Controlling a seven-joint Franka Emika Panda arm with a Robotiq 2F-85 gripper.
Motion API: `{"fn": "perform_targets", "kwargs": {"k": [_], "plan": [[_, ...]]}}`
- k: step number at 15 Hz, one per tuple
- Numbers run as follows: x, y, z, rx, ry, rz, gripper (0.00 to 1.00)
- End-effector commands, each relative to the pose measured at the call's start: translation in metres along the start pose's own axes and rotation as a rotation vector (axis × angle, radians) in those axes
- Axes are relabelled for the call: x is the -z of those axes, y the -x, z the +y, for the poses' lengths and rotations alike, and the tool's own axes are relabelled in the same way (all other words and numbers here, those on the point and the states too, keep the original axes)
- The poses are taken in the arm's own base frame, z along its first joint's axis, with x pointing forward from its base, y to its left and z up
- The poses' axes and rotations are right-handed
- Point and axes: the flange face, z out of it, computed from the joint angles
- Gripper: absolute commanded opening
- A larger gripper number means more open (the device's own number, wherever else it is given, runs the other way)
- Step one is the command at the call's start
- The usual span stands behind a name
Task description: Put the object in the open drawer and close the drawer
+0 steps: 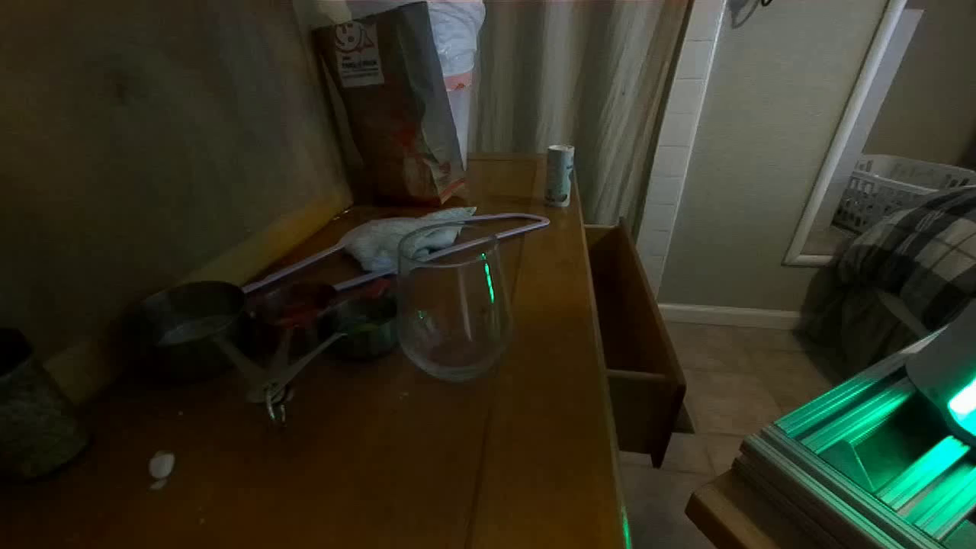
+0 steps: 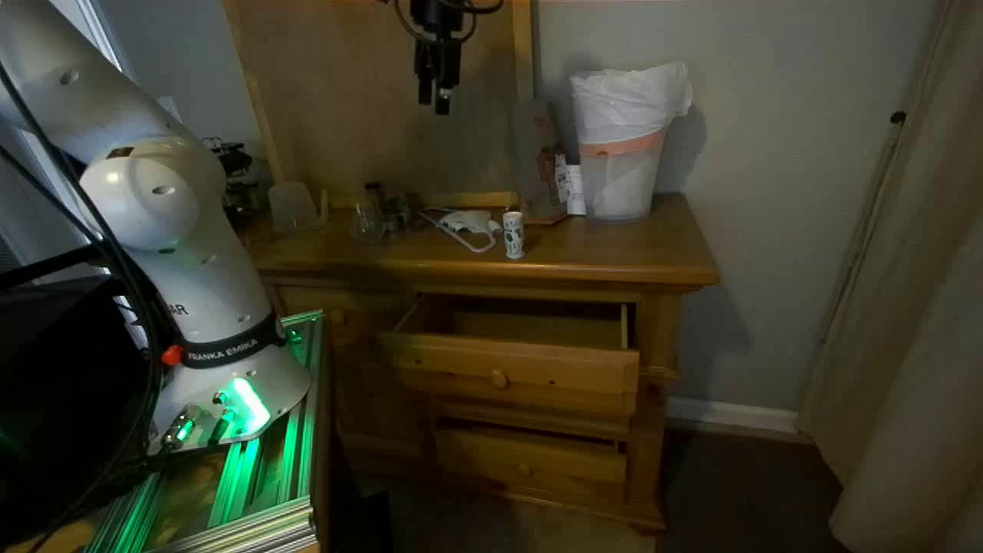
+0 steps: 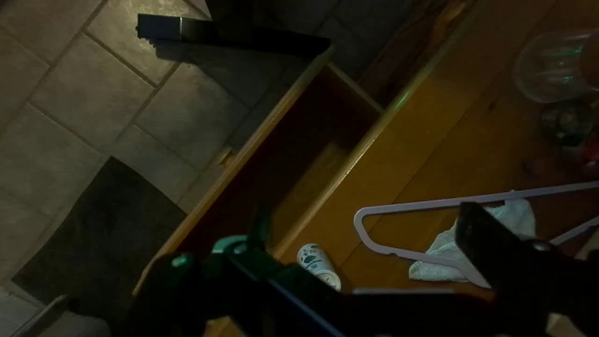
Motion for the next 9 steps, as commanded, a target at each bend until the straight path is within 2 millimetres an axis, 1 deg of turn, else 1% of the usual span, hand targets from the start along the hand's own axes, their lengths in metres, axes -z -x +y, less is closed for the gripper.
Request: {"fn": "perform_targets", "kwargs": {"k": [1,7,9], "plan": [[0.001,0.000,0.000,0.000,0.000,-0.001,1.00],[0.001,0.000,0.000,0.000,0.000,-0.001,1.00],[-0.011,-0.007,-0.003,0.046,-0.014,0.009,1.00]]}}
